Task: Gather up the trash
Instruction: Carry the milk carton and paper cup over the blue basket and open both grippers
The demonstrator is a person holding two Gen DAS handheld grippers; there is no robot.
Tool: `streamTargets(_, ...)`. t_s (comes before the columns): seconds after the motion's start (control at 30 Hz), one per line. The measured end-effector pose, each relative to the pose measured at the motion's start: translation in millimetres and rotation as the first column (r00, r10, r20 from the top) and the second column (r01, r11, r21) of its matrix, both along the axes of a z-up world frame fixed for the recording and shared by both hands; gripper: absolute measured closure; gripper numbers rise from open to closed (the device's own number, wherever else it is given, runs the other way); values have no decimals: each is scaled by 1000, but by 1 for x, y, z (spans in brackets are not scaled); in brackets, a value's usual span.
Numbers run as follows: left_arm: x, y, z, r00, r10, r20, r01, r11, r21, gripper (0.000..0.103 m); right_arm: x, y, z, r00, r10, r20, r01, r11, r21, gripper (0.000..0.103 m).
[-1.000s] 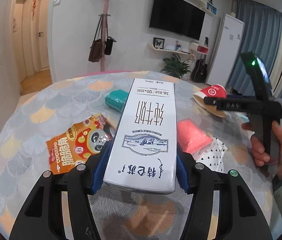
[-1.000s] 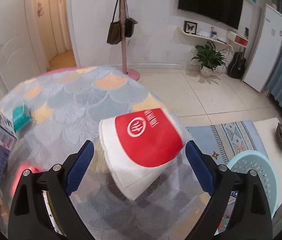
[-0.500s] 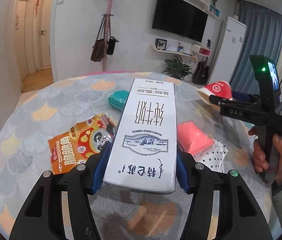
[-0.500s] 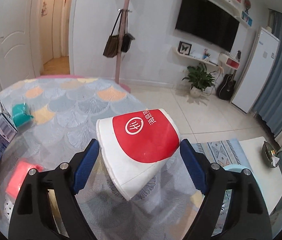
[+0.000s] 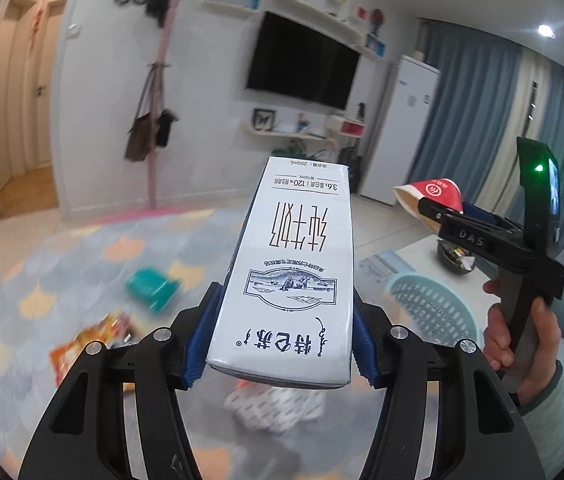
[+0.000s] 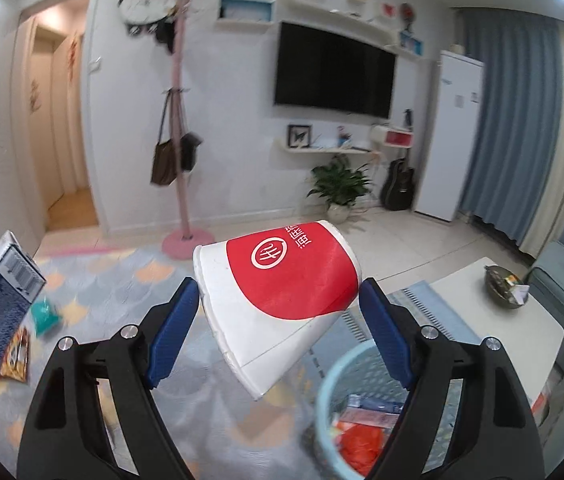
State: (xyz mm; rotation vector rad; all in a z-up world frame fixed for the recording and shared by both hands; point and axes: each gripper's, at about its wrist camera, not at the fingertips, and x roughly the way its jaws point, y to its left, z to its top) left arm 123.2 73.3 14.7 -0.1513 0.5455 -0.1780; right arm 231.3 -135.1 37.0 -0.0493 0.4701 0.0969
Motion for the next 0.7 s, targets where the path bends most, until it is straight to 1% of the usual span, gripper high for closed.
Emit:
streamTargets(0.07,8,-18,9,1000,-27,10,27,999,17,47,1,-18,7,999,-48,-6,48,999,-1,25)
streamTargets(0.13,18,-35,17,998,-54,16,53,998,24,47,6,-37,9,996,-78,-38,78,997,-3,25)
streamTargets(0.23,38,-59,26,996,-88,4,88,996,27,47,13,-62,5,987,-140,-73,139,990,-13,25)
streamTargets(0.3,49,-72,30,993,-116,0,116,993,14,47,18,-80,-1,980,-169,-110,169,986,-1,25)
streamTargets(0.37,61,-87,32,989,-150,-14,150,989,-2,47,25,-101,-10,967,-204,-155,209,978,13,25)
streamTargets(0.47,82,-111,27,977,-208,-54,208,978,-11,47,35,-126,-28,943,-239,-233,254,967,35,25)
streamTargets(0.7,114,-167,8,948,-294,-126,294,956,-17,47,51,-171,-80,877,-270,-398,316,947,54,25)
